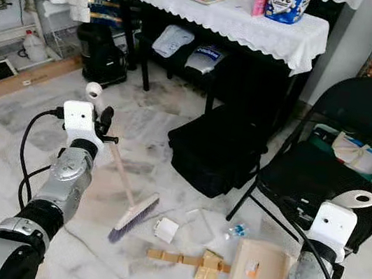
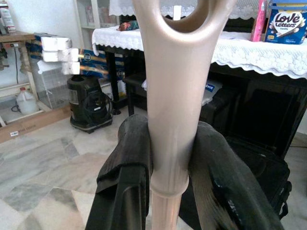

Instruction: Sweep floor

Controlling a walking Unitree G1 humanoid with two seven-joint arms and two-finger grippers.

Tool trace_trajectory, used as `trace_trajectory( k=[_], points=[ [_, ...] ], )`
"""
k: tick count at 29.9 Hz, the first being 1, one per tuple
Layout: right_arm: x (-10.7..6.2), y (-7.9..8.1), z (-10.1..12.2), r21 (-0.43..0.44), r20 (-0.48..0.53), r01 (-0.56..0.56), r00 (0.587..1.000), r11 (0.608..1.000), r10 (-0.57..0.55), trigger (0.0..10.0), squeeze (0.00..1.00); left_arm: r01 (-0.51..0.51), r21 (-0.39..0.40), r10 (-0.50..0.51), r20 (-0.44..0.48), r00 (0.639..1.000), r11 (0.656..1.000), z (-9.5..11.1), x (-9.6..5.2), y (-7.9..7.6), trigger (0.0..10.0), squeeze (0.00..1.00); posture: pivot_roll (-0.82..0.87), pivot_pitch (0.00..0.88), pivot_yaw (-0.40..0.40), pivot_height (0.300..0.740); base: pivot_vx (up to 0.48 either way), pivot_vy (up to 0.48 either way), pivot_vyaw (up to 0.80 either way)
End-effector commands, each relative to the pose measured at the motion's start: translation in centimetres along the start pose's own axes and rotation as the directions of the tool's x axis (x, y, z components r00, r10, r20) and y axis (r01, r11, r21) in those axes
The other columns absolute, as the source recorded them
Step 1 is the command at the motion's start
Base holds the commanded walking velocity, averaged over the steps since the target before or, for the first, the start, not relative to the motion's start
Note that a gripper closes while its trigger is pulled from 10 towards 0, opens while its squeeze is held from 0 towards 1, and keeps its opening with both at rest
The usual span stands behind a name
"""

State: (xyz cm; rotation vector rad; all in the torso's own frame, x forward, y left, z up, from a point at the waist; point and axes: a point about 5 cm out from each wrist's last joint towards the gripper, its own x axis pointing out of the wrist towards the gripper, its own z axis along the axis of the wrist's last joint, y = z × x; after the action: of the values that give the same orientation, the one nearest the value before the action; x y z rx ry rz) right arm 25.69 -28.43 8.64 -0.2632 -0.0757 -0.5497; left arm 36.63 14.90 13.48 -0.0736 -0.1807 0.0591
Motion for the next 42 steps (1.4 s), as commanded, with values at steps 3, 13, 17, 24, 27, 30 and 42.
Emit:
trace_trajectory(
  k=[3,13,17,24,27,30,42],
  points=[
    [0.4,0.2,1.0,-0.006,0.045,0.000,0.999,1.000,0.000,10.0,0.00,-0.015,0.006,0.014,0.069,0.998,1.000,1.6,0.6,0.7,10.0,0.00,-0.12,0.051,0.083,0.740,0.000,0.000,0.00],
    [0.3,0.3,1.1,-0.043,0.057,-0.012,0.998,0.999,0.015,10.0,0.00,-0.015,0.009,0.014,0.081,0.997,1.000,1.9,0.7,0.9,10.0,0.00,-0.12,0.068,0.092,0.740,0.000,0.000,0.00],
    [0.3,0.1,1.0,-0.050,0.056,-0.011,0.998,0.999,0.013,10.0,0.00,-0.013,0.009,0.013,0.082,0.997,1.000,1.9,0.6,0.9,10.0,0.00,-0.11,0.074,0.094,0.740,0.000,0.000,0.00],
    [0.4,0.1,0.8,-0.070,0.058,-0.017,0.998,0.997,0.021,10.0,0.00,-0.014,0.016,0.013,0.087,0.996,1.000,2.1,0.7,1.3,10.0,0.00,-0.11,0.079,0.104,0.740,0.000,0.000,0.00],
    [0.5,0.2,0.8,-0.083,0.059,-0.021,0.998,0.996,0.026,10.0,0.00,-0.015,0.018,0.014,0.089,0.996,1.000,2.2,0.7,1.5,10.0,0.00,-0.10,0.080,0.106,0.740,0.000,0.000,0.00],
    [0.7,0.2,0.7,-0.086,0.058,-0.021,0.998,0.996,0.026,10.0,0.00,-0.013,0.021,0.011,0.092,0.996,1.000,2.3,0.7,1.6,10.0,0.00,-0.10,0.084,0.114,0.740,0.000,0.000,0.00],
    [0.6,1.3,0.5,-0.114,0.078,-0.051,0.995,0.992,0.060,10.0,0.00,0.003,0.037,-0.006,0.097,0.995,0.999,2.7,0.8,1.8,10.0,0.00,-0.08,0.087,0.143,0.740,0.000,0.000,0.00]
  ],
)
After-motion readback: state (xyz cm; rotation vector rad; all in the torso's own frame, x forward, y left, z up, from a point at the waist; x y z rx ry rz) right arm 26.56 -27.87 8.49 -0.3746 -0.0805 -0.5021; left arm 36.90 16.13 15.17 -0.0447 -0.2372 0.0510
